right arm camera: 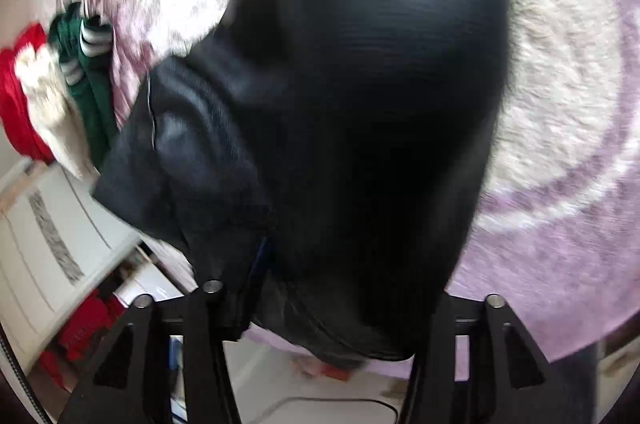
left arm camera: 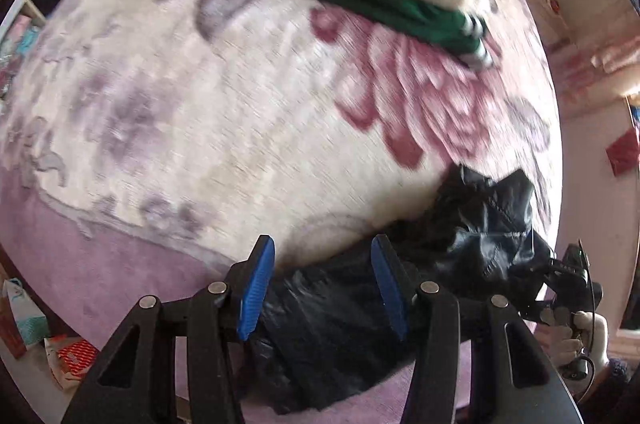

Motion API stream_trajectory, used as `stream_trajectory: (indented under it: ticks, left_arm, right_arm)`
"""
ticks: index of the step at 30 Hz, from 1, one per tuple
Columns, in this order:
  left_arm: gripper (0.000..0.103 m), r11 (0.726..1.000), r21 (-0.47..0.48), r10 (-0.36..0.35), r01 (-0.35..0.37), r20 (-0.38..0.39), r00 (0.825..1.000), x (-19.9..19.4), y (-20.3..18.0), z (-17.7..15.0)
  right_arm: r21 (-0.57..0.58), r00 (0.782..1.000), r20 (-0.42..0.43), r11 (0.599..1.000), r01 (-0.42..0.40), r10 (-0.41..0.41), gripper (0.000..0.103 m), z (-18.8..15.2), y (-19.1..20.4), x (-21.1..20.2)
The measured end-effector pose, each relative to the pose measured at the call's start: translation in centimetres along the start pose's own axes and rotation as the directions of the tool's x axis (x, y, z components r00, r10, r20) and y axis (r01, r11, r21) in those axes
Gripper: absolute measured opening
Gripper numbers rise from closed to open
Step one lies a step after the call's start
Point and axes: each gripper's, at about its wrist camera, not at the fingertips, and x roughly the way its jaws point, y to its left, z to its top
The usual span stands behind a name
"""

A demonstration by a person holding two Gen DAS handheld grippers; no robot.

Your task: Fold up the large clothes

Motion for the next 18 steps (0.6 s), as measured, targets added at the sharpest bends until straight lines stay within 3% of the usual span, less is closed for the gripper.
stream_trajectory:
  ticks: [1,3,5,7,9,10,11,13,14,16,18]
  left_arm:
    - [0.047,1.000,0.004,-0.025,0.025,-0.026,0.999,1.0,-1.0,-0.7]
    - [0.047,0.998,-0.007,-0.070,0.069,-0.082,0.994,3.0,-2.8,-2.0]
    - [0.047,0.995,-0.018,-0.098,0.096,-0.128,0.987,5.0,-4.5,-3.4]
    - [0.047,0.993,-0.027,-0.120,0.117,-0.157,0.980,7.0,-6.0,-4.4]
    - [0.047,0.994,-0.039,-0.110,0.104,-0.168,0.980,8.8,-7.1,-4.8]
    - [0.047,0.994,-0.036,-0.103,0.098,-0.170,0.980,9.7,-7.6,-4.6]
    - [0.047,0.996,-0.033,-0.086,0.081,-0.164,0.983,11.0,-7.9,-4.2]
    - [0.047,0.998,-0.058,-0.041,0.032,-0.158,0.987,13.1,-7.4,-3.1]
    - [0.049,0.996,-0.089,-0.047,0.031,-0.175,0.984,14.4,-6.7,-2.6]
    - [0.050,0.984,-0.169,-0.099,0.064,-0.210,0.973,16.7,-5.2,-2.1]
    - [0.051,0.975,-0.203,-0.134,0.092,-0.205,0.969,17.2,-4.3,-2.0]
  right_arm:
    - [-0.035,0.999,-0.014,0.998,0.052,-0.053,0.071,-0.2,-0.1,-0.5]
    - [-0.109,0.983,-0.009,0.977,0.182,-0.184,0.079,-1.5,-0.2,-1.0]
    - [-0.206,0.950,0.016,0.928,0.309,-0.312,0.079,-2.6,0.1,-1.7]
    - [-0.289,0.901,0.075,0.855,0.430,-0.428,0.079,-3.9,1.4,-3.0]
    - [-0.354,0.871,0.146,0.797,0.489,-0.469,0.079,-4.8,3.6,-3.9]
    - [-0.391,0.867,0.192,0.774,0.498,-0.460,0.079,-5.2,4.8,-4.4]
    - [-0.435,0.876,0.225,0.761,0.482,-0.426,0.079,-5.6,5.3,-4.8]
    - [-0.571,0.917,0.247,0.718,0.399,-0.313,0.075,-5.2,8.9,-3.8]
    - [-0.599,0.919,0.257,0.696,0.395,-0.300,0.069,-4.5,11.0,-2.3]
    - [-0.644,0.929,0.247,0.670,0.369,-0.275,0.039,-2.9,14.2,0.8]
    - [-0.636,0.924,0.269,0.671,0.381,-0.270,0.034,-1.4,17.4,3.8]
